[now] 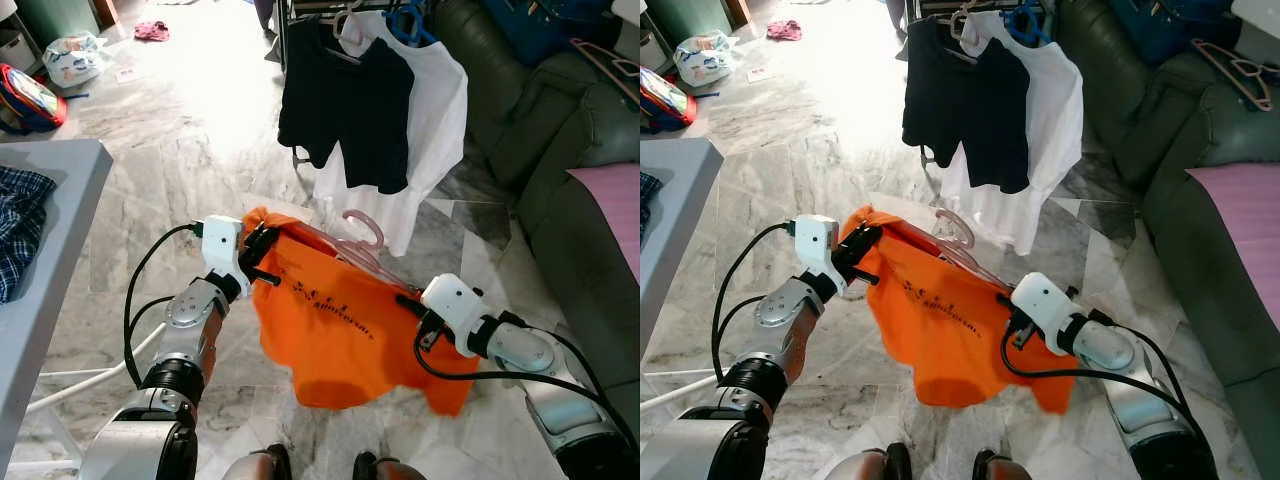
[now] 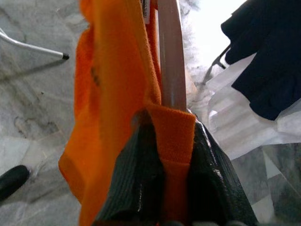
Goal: Hang hanger
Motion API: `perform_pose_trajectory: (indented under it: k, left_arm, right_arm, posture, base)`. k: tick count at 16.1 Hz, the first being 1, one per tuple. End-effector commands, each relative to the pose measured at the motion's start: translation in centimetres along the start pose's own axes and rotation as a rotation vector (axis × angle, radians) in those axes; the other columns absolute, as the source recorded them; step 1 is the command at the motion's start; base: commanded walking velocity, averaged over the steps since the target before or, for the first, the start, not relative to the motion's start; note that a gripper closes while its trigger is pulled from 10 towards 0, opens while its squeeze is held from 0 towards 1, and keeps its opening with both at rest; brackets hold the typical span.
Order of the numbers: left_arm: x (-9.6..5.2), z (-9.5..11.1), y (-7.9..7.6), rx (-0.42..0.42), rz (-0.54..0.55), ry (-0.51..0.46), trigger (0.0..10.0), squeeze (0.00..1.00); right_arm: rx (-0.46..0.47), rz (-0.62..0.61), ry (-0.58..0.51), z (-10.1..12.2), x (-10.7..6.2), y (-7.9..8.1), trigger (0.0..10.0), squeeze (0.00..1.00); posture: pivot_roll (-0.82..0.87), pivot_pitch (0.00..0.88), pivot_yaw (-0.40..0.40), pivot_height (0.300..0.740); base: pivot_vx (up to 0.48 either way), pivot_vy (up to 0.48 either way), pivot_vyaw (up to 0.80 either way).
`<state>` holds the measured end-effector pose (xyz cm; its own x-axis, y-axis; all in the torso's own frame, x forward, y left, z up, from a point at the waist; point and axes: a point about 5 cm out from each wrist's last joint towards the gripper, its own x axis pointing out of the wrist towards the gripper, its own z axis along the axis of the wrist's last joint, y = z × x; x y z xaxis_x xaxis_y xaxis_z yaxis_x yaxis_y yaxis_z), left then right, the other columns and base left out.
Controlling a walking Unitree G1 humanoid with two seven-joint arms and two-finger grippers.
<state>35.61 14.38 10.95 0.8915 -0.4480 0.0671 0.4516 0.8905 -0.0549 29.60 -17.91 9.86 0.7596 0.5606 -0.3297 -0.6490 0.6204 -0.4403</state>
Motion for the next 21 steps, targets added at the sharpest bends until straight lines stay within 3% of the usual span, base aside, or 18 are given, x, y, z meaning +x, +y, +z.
perform_pose_trajectory:
  k: [1,6,9,13,15,17,19,21]
  left_arm:
    - [-0.1,0.1,0.5,-0.004,0.017,0.006,0.0,0.0]
    - [-0.4,0.2,1.6,0.01,0.102,0.012,0.0,0.0]
    - [-0.5,-0.2,1.5,0.009,0.104,0.032,0.0,0.0]
    - [-0.5,-0.4,1.7,0.019,0.119,0.055,0.0,0.0]
    - [-0.5,-0.1,2.0,0.029,0.145,0.051,0.0,0.0]
    - [-0.3,0.2,2.0,0.015,0.158,0.031,0.0,0.0]
    - [0.2,0.7,1.6,0.006,0.134,0.006,0.0,0.0]
    - [0.2,0.9,1.7,0.014,0.143,-0.003,0.0,0.0]
  right_arm:
    - [0.002,-0.012,0.063,-1.4,-0.7,0.1,10.0,0.0]
    - [-0.003,0.083,0.042,-1.9,-3.6,0.5,10.0,0.0]
    - [-0.003,0.093,0.053,-2.2,-6.6,-0.5,10.0,0.0]
    - [-0.013,0.109,0.094,-1.8,-9.4,-1.7,10.0,0.0]
    - [-0.021,0.122,0.163,-2.2,-11.2,-2.3,10.0,0.0]
    - [-0.052,0.105,0.239,-3.2,-11.3,-2.5,10.0,0.0]
    - [-0.067,0.04,0.322,-4.5,-10.0,-2.5,10.0,0.0]
    - [-0.069,0.053,0.374,-5.3,-9.8,-2.1,10.0,0.0]
  posture:
    - [-0.05,0.193,0.02,0.74]
    - [-0.05,0.193,0.018,0.74]
    - [-0.06,0.196,0.021,0.74]
    - [-0.07,0.199,0.026,0.74]
    - [-0.07,0.202,0.029,0.74]
    - [-0.08,0.202,0.03,0.74]
    - [-0.07,0.204,0.029,0.74]
    - [-0.07,0.206,0.027,0.74]
  base:
    - [0.0,0.0,0.0]
    - [0.0,0.0,0.0]
    - [0.0,0.0,0.0]
    - [0.0,0.0,0.0]
    - [0.0,0.0,0.0]
    - [0.0,0.0,0.0]
    - [0.0,0.0,0.0]
    - [0.0,0.0,0.0]
